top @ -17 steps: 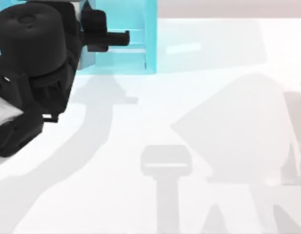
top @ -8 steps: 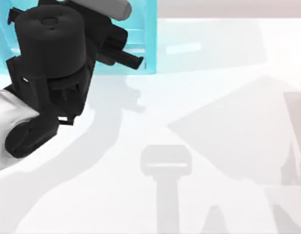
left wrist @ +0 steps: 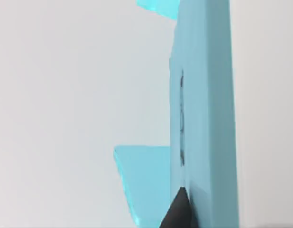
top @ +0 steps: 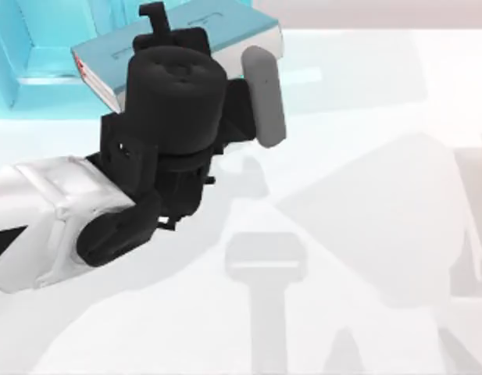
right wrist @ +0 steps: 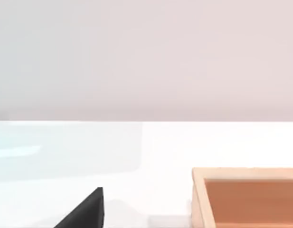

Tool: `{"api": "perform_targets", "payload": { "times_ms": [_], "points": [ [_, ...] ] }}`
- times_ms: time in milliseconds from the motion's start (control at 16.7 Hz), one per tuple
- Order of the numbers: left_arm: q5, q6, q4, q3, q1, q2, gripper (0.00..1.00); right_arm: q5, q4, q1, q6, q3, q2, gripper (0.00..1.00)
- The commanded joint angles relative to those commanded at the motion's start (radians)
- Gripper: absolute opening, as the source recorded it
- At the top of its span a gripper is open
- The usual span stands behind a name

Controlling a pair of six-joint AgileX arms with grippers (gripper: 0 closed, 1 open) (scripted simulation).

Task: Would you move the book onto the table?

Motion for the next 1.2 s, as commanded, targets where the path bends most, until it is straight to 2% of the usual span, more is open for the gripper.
{"api": "perform_targets", "payload": {
  "times_ms": [780, 1020, 1200],
  "points": [
    [-0.271, 1.696, -0.145, 0.065, -0.246, 0.290, 0.00, 0.000, 0.000, 0.000, 0.000, 0.000, 0.000, 1.00],
    [-0.356, 2.141, -0.175, 0.090, -0.313, 0.364, 0.00, 0.000, 0.000, 0.000, 0.000, 0.000, 0.000, 1.00],
    [-0.413, 2.413, -0.190, 0.108, -0.354, 0.407, 0.00, 0.000, 0.000, 0.000, 0.000, 0.000, 0.000, 1.00]
  ]
}}
